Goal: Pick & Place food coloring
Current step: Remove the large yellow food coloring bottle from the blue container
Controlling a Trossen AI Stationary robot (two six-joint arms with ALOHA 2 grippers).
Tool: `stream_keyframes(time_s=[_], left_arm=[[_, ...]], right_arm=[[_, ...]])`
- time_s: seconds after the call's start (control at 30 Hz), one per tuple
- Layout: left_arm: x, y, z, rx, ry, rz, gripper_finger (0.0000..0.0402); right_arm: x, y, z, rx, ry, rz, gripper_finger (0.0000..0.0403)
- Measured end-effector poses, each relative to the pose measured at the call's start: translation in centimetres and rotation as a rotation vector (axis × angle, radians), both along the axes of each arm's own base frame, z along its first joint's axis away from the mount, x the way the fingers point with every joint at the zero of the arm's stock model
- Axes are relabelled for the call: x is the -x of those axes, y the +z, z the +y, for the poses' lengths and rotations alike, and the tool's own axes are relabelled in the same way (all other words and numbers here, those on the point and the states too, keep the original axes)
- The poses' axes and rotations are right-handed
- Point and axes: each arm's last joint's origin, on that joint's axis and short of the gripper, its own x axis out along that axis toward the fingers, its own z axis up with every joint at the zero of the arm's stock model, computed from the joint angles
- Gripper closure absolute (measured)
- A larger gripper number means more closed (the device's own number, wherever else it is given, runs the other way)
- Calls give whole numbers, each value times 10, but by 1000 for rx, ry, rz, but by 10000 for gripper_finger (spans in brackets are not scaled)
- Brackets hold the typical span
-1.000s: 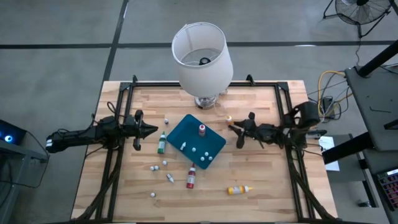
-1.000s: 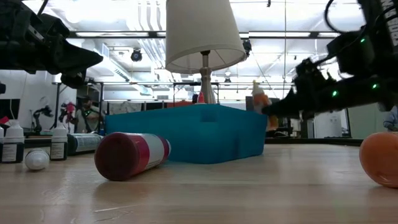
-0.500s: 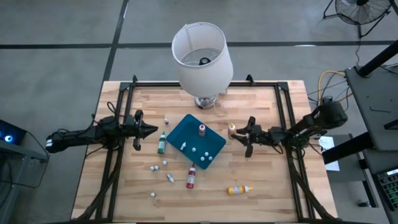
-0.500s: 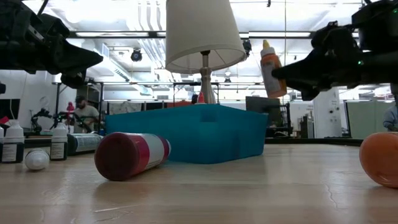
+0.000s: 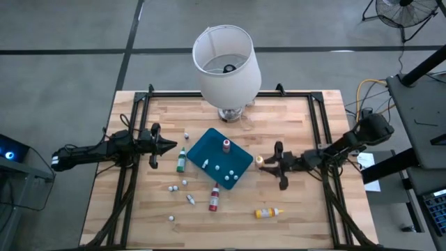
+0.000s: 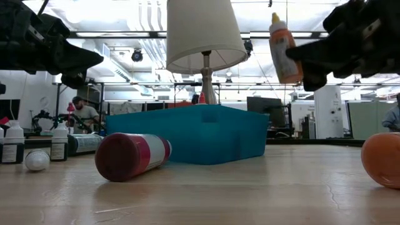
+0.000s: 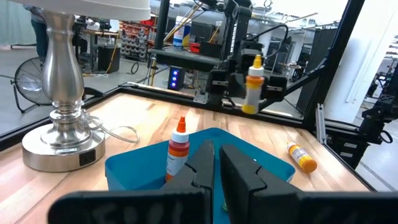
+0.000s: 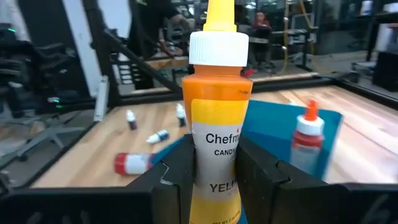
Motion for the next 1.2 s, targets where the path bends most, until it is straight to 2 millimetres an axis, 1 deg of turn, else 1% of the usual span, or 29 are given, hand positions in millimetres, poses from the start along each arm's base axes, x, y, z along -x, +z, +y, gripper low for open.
stream_keyframes(time_s=[0.17,0.3,0.6,0.87,1.1,1.2], left_arm=[[0,0,0,0,0,0,402],[0,0,0,0,0,0,402],[0,0,0,0,0,0,402],[0,0,0,0,0,0,402],[0,0,0,0,0,0,402],[0,0,0,0,0,0,402]], right_arm=[[-4,2,11,25,55,13,314],[-8,7,18,72,159,-14,314],[-6,8,26,117,303,-33,314],[-2,4,26,154,345,-28,314],[-4,8,29,175,372,-53,314],[-5,5,30,188,372,-48,314]])
